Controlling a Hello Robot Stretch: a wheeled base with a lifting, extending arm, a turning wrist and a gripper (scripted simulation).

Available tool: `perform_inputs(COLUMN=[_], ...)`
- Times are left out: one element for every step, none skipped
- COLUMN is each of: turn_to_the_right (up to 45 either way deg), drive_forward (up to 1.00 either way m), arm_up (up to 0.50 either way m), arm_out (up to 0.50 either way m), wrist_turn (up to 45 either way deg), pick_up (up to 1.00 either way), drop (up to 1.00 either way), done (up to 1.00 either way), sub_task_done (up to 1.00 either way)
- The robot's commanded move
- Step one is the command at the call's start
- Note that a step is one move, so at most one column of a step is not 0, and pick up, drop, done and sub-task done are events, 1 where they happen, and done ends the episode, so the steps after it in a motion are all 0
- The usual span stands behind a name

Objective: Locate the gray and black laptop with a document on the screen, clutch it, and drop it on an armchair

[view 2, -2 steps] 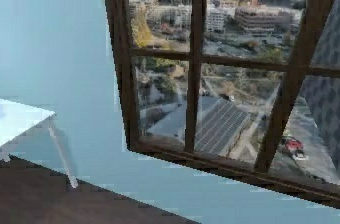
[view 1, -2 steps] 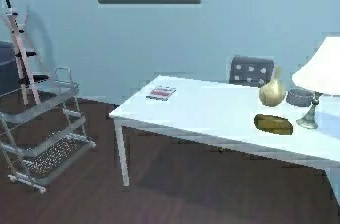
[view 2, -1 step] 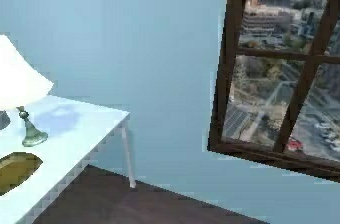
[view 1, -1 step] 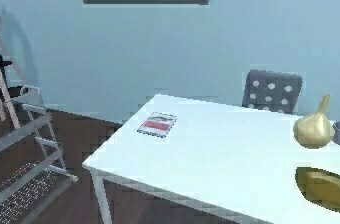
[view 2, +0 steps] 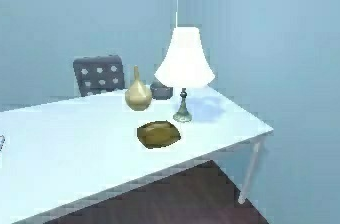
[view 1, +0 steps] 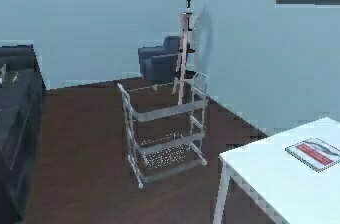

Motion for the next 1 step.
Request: perform_inputs(turn_to_the_right=[-30.0], drive_forward=[0.0], arm_up=[0.0], arm_out=[0.0], wrist_turn=[0.0], pick_up=[0.0], drop=[0.0], done=[0.0], sub_task_done=[0.0])
